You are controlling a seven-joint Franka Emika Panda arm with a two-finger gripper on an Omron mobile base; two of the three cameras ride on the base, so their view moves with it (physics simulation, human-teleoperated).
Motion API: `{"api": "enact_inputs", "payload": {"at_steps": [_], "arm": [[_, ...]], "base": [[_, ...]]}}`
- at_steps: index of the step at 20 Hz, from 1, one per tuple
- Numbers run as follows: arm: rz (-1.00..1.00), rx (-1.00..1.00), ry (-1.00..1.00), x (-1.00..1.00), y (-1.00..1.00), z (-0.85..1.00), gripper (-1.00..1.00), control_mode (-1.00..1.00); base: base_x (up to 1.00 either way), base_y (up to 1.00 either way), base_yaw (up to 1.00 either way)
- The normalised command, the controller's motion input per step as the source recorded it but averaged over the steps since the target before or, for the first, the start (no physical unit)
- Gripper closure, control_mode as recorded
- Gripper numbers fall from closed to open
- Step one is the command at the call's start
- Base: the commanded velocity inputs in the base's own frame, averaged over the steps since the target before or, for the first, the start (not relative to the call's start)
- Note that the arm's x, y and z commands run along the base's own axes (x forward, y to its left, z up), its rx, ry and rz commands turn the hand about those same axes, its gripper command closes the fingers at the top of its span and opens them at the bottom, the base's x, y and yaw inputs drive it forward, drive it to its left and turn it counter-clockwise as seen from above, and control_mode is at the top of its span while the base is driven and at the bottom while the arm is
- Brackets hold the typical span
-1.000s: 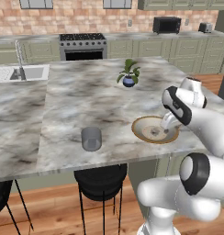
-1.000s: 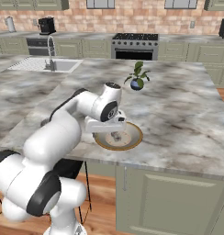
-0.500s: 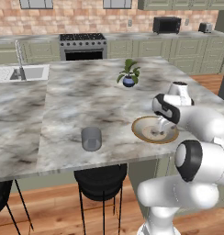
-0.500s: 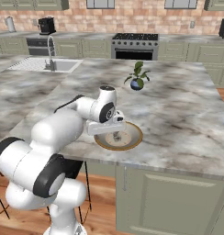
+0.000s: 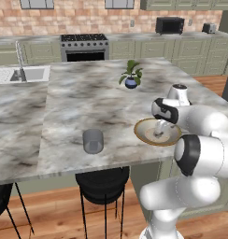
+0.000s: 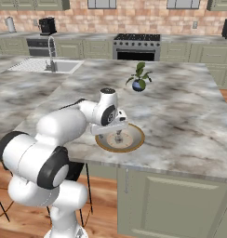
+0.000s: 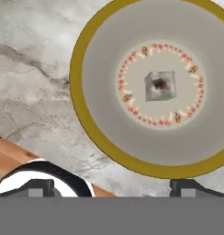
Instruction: There are four ice cubes in the ice bowl. Place two ice cubes in each glass of water.
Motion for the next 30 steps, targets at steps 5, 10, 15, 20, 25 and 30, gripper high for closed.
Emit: {"api": "enact_inputs", "payload": {"at_steps": [5, 10, 15, 20, 25, 30], "arm": [[0.00, 0.00, -0.08, 0.33, -0.02, -0.15, -1.00, -1.00], [0.00, -0.01, -0.09, 0.28, 0.00, -0.18, -1.00, -1.00], [0.00, 0.00, -0.05, 0.08, -0.04, -0.08, -1.00, -1.00], [-0.02, 0.00, 0.00, 0.06, -0.06, -0.09, -1.00, -1.00], [-0.01, 0.00, 0.00, 0.09, -0.06, -0.13, -1.00, -1.00], [-0.03, 0.00, 0.00, 0.16, 0.00, -0.18, -1.00, -1.00]], "base": [[0.00, 0.00, 0.00], [0.00, 0.00, 0.00], [0.00, 0.00, 0.00], [0.00, 0.00, 0.00], [0.00, 0.00, 0.00], [0.00, 0.00, 0.00]]}}
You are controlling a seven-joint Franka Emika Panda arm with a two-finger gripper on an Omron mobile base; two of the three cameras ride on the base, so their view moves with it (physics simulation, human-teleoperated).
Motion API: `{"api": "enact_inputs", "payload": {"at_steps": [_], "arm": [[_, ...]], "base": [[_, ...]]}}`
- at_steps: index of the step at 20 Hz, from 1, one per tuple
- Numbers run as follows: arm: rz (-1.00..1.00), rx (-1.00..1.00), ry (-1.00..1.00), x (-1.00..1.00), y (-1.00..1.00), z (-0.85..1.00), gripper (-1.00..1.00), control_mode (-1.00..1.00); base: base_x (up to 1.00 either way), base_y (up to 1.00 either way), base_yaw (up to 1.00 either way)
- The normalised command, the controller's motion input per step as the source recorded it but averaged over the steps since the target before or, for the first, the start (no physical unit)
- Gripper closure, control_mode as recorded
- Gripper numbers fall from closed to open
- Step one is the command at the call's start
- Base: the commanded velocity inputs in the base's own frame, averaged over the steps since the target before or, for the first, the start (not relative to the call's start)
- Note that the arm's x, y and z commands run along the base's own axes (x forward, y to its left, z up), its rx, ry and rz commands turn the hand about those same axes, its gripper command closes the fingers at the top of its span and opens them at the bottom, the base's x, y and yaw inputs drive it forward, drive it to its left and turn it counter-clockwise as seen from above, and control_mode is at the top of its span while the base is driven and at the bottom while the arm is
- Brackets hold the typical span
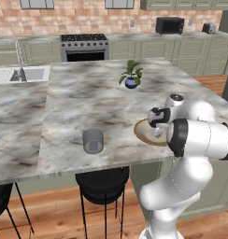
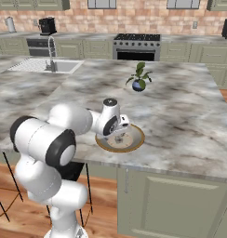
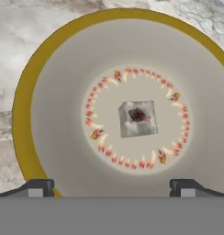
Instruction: There are four ice cubes in the ice bowl. Place two ice cubes in each glass of water.
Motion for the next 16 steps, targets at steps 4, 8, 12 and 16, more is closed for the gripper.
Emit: {"api": "enact_inputs", "payload": {"at_steps": [4, 8, 12, 16], "arm": [[-0.03, 0.00, 0.00, 0.17, 0.00, -0.23, -1.00, -1.00], [-0.03, 0.00, 0.00, 0.19, 0.00, -0.20, -1.00, -1.00], [-0.02, 0.00, 0.00, 0.19, 0.00, -0.09, -1.00, -1.00], [-0.01, 0.00, 0.00, 0.20, -0.01, -0.05, -1.00, -1.00]], "base": [[0.00, 0.00, 0.00], [0.00, 0.00, 0.00], [0.00, 0.00, 0.00], [0.00, 0.00, 0.00]]}}
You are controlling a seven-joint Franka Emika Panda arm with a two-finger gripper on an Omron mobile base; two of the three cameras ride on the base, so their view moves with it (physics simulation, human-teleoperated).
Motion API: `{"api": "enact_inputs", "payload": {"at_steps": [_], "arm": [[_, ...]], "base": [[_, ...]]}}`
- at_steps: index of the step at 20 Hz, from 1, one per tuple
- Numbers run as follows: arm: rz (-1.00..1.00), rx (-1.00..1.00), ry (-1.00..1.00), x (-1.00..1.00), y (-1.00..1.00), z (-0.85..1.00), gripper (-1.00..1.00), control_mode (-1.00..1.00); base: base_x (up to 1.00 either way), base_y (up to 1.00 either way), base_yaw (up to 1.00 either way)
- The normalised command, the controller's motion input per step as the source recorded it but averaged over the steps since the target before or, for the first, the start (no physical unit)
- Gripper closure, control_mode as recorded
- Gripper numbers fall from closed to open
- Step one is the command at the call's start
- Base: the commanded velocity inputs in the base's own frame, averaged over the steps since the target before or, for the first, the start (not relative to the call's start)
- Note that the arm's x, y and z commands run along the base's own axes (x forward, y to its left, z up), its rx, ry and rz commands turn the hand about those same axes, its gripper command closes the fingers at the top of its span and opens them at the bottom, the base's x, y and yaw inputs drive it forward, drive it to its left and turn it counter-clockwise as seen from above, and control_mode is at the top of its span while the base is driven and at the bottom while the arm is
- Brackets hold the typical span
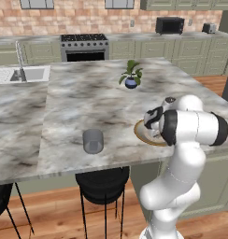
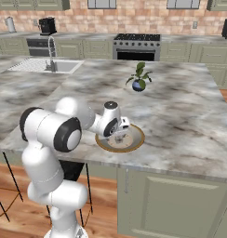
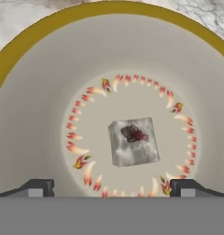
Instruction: There are four ice cubes in the ice bowl. Place two ice cubes in each glass of water.
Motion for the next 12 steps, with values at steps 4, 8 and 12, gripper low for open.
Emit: {"api": "enact_inputs", "payload": {"at_steps": [4, 8, 12], "arm": [[0.00, 0.00, 0.04, 0.17, -0.12, -0.02, -1.00, -1.00], [0.00, 0.00, 0.08, 0.05, -0.15, -0.05, -1.00, -1.00], [0.00, 0.00, 0.09, 0.21, -0.02, -0.12, -1.00, -1.00]], "base": [[0.00, 0.00, 0.00], [0.00, 0.00, 0.00], [0.00, 0.00, 0.00]]}}
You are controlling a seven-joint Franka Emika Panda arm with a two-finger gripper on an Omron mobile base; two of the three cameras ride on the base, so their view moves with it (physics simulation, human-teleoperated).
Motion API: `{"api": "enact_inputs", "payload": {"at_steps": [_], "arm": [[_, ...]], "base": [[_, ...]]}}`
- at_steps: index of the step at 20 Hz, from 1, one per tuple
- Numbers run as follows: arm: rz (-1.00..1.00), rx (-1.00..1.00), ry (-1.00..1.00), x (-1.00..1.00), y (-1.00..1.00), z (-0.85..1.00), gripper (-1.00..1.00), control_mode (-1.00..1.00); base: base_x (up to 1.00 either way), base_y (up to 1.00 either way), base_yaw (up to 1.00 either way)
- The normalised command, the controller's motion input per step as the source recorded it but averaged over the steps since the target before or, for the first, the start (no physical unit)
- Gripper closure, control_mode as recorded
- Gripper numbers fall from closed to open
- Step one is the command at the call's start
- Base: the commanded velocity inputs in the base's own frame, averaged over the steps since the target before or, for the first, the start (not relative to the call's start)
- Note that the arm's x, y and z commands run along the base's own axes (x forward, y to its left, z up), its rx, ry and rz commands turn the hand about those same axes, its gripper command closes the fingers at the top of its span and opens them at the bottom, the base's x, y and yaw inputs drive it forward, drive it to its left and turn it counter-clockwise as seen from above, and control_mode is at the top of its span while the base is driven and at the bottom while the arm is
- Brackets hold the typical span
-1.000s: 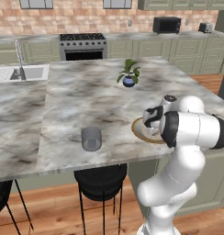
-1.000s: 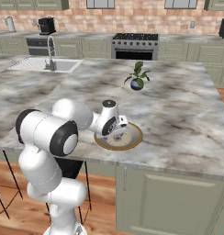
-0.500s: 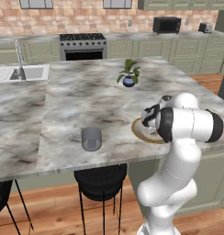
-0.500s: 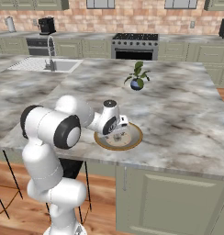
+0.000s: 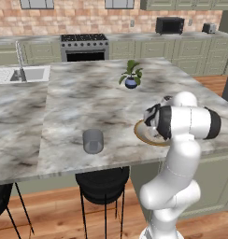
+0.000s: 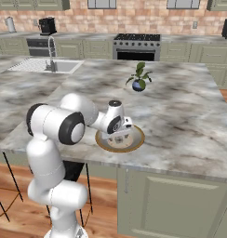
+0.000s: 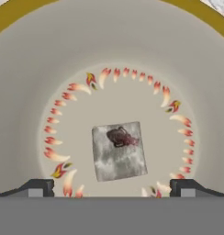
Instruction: There are four ice cubes in the ice bowl. Place two ice cubes in each glass of water.
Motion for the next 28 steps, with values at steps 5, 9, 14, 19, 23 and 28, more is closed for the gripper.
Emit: {"api": "enact_inputs", "payload": {"at_steps": [5, 9, 14, 19, 23, 28], "arm": [[0.00, 0.00, 0.07, 0.14, 0.00, -0.10, -1.00, -1.00], [0.00, 0.00, 0.05, 0.05, 0.00, -0.10, -1.00, -1.00], [0.00, 0.00, 0.03, 0.00, 0.00, -0.17, -1.00, -1.00], [0.00, 0.01, 0.00, 0.00, 0.00, -0.04, -1.00, -1.00], [0.00, 0.00, 0.00, 0.00, 0.00, 0.00, -1.00, -1.00], [0.00, 0.00, 0.00, 0.00, 0.00, -0.04, -1.00, -1.00]], "base": [[0.00, 0.00, 0.00], [0.00, 0.00, 0.00], [0.00, 0.00, 0.00], [0.00, 0.00, 0.00], [0.00, 0.00, 0.00], [0.00, 0.00, 0.00]]}}
